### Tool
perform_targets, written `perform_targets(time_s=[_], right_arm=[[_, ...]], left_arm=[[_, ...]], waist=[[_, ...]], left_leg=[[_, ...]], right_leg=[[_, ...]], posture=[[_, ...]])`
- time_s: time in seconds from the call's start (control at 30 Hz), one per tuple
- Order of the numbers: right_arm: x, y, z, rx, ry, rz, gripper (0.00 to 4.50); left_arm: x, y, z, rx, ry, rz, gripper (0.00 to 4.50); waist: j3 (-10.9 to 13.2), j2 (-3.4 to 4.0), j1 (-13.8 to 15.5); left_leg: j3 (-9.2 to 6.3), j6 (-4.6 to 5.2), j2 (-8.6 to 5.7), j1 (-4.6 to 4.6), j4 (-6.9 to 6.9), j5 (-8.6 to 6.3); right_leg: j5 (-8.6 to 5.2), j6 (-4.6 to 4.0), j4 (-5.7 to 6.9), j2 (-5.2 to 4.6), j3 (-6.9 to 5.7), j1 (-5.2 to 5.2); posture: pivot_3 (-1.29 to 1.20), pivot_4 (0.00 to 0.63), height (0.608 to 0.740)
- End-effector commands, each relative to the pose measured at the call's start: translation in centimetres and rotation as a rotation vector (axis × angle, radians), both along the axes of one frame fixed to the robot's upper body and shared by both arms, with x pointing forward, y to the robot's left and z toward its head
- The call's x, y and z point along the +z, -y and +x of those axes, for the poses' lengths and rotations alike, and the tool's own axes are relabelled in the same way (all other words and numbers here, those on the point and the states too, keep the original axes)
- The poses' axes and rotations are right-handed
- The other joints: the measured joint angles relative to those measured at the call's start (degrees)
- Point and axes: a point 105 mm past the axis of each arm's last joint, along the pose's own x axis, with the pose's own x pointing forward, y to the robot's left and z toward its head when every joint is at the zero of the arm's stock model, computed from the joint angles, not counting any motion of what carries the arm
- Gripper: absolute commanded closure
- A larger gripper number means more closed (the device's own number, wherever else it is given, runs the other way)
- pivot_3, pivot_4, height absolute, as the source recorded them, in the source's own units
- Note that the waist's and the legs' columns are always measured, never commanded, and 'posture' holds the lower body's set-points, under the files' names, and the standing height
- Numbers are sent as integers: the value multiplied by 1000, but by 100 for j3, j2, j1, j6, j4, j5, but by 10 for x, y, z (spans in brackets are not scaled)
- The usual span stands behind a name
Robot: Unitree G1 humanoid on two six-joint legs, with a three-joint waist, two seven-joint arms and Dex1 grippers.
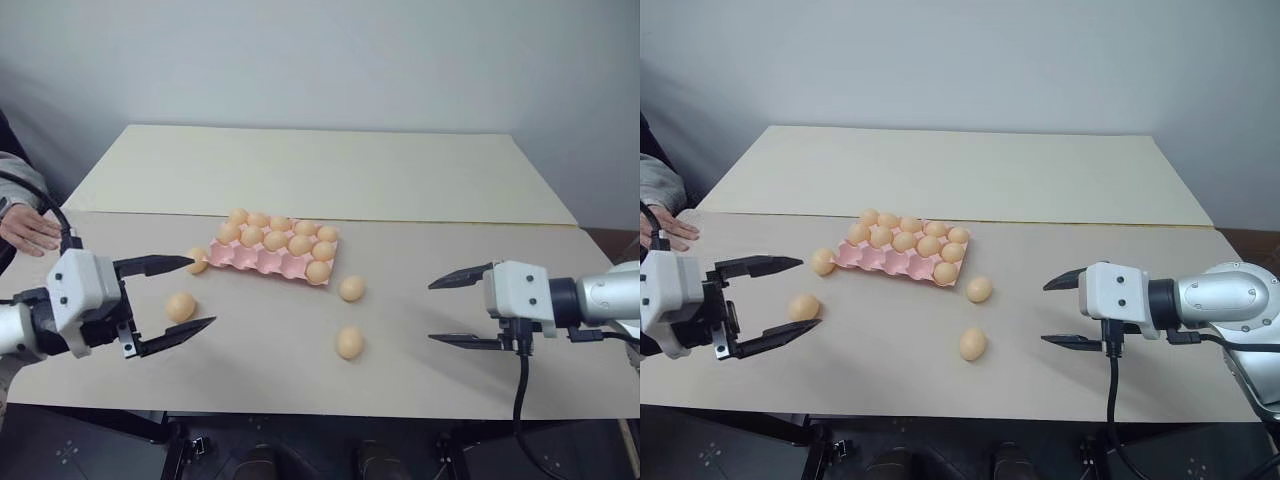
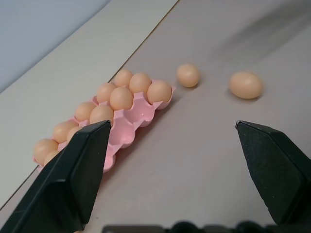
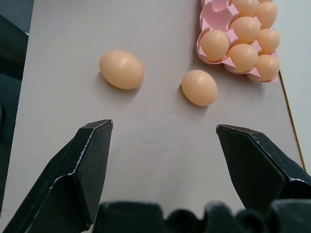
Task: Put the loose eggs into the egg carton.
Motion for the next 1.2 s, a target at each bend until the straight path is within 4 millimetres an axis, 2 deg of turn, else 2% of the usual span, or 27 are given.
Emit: perform_targets(time_s=[0.03, 0.57, 0.8, 0.97, 1.2], right_arm=[[11, -2, -3, 10, 50, 4, 468], [11, -3, -2, 7, 41, 10, 468], [8, -9, 1, -23, 19, 66, 468], [-4, -30, -1, 34, -16, 89, 468], [-24, -63, 10, 105, -27, 81, 468]], left_arm=[[9, 2, -3, -7, 13, 3, 28], [8, 2, -2, 3, 35, 19, 28], [6, 3, 0, -3, 32, 29, 28], [0, 4, 3, -19, 6, 43, 28], [2, 4, 7, -29, 7, 58, 28]], waist=[[0, 0, 0], [0, 0, 2], [0, 0, 0], [0, 0, -12], [0, 0, -14]], left_leg=[[0, 0, 0, 0, 0, 0], [0, 0, 0, 0, 0, 0], [0, 0, 0, 0, 0, 0], [0, 0, 0, 0, -1, 0], [-1, 0, -1, -2, 0, 0]], right_leg=[[0, 0, 0, 0, 0, 0], [0, 0, 0, 0, 0, 0], [0, 0, 0, 0, 0, 0], [0, 0, 0, 1, 0, -1], [0, 0, 1, 1, 0, -4]], posture=[[0, 150, 740], [0, 150, 740], [0, 150, 740], [0, 150, 740], [0, 150, 740]])
